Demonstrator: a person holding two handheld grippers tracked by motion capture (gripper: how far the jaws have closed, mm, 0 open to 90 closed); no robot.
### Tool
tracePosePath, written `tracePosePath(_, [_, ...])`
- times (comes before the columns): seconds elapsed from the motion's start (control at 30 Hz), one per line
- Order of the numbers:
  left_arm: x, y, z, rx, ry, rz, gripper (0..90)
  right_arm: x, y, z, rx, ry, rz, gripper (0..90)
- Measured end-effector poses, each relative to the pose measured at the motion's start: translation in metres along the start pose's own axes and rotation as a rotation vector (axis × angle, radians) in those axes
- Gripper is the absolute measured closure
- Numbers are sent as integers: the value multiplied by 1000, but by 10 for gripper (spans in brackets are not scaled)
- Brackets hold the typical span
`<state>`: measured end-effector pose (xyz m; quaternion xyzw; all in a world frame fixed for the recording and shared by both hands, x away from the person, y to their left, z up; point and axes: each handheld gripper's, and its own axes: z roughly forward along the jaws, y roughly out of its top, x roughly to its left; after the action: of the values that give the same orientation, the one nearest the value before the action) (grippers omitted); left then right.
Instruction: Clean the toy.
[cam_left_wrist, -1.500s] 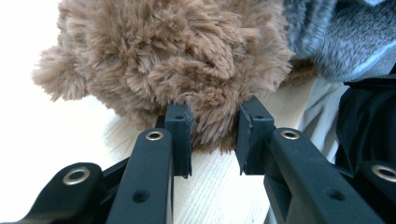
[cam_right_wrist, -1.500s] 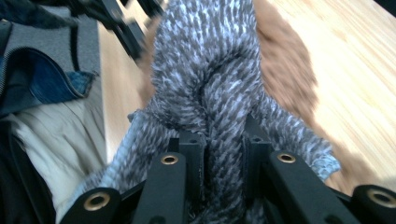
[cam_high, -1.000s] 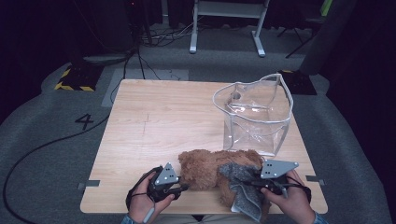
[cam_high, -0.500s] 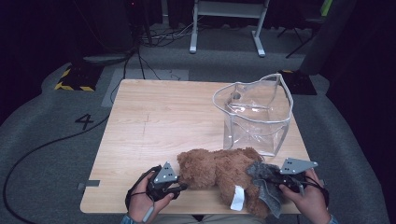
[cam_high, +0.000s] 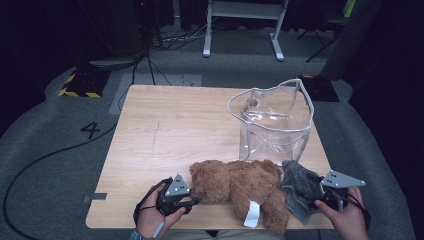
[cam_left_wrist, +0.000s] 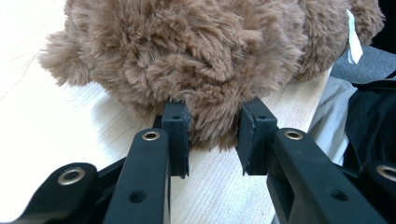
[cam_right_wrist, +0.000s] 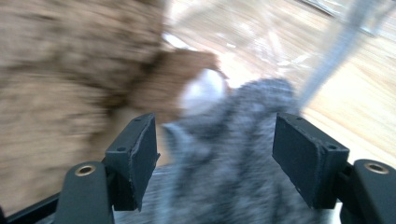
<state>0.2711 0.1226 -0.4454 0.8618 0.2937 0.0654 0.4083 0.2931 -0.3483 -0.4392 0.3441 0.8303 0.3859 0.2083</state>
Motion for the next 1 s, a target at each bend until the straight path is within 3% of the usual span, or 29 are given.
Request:
tracePosePath(0.2, [-4,1,0,5,-10,-9,684,34,0,-12,-13,126,-42,335])
tracePosePath(0.4, [-7,1,-1,11,-14,-1,683,61,-3,9,13,247,-52,330])
tracePosePath(0.53, [-6,0,0,21,-12,5,684,71,-10,29,57,265,-48,334])
tracePosePath(0.63, [-8,1,-1,19,-9,12,685,71,-9,36,79,293,-61,545])
tracePosePath(0.7, [-9,2,-3,12,-13,15,685,70,-5,34,90,297,-74,637])
tracePosePath(0.73, [-9,2,-3,12,-13,15,686,70,-5,34,90,297,-74,637])
tracePosePath(0.77, [-9,3,-6,-11,-20,18,686,69,1,27,96,280,-104,681])
tracePosePath(1.0, [-15,9,-17,-52,-28,30,686,64,16,2,61,265,-112,691])
